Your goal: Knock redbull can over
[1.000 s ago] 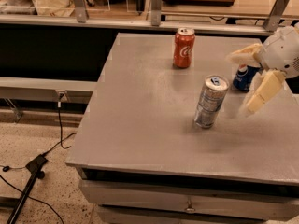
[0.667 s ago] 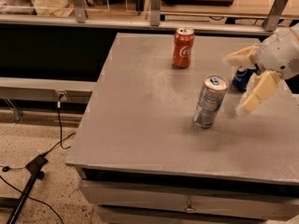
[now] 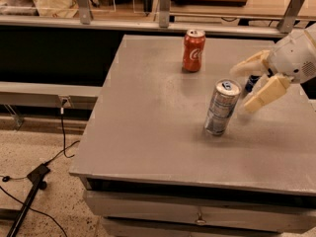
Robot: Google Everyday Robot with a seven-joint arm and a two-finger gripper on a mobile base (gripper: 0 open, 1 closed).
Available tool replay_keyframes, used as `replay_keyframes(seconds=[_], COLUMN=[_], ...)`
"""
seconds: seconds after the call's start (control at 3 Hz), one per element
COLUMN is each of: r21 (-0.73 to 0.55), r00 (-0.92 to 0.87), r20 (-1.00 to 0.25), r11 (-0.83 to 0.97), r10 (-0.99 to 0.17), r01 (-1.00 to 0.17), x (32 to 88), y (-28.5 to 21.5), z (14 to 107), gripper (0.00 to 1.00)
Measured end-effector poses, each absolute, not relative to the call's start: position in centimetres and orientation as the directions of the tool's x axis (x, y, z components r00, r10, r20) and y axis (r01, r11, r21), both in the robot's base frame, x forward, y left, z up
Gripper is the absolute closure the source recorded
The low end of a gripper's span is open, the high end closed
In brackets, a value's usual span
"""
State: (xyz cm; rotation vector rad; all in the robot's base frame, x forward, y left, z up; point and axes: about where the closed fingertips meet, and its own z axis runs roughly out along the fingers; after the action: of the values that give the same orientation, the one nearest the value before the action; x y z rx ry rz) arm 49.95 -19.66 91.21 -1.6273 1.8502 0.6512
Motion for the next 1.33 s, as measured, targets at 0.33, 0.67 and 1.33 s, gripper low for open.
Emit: replay_keyframes(seconds=[0.33, 0.67, 1.33], r21=[-0.002, 0.024, -0.017], r00=[-0.095, -0.109, -0.048], r20=[-0.719, -0.718, -0.741], r11=[0.138, 0.131, 0.09], r10=[-0.689, -0.688, -0.67], r01=[-0.99, -0.991, -0.996], x=[49.7, 49.2, 47.4], y=[-20.0, -20.2, -18.3], z=[91.2, 90.8, 89.8], gripper=[0.0, 0.0, 0.0])
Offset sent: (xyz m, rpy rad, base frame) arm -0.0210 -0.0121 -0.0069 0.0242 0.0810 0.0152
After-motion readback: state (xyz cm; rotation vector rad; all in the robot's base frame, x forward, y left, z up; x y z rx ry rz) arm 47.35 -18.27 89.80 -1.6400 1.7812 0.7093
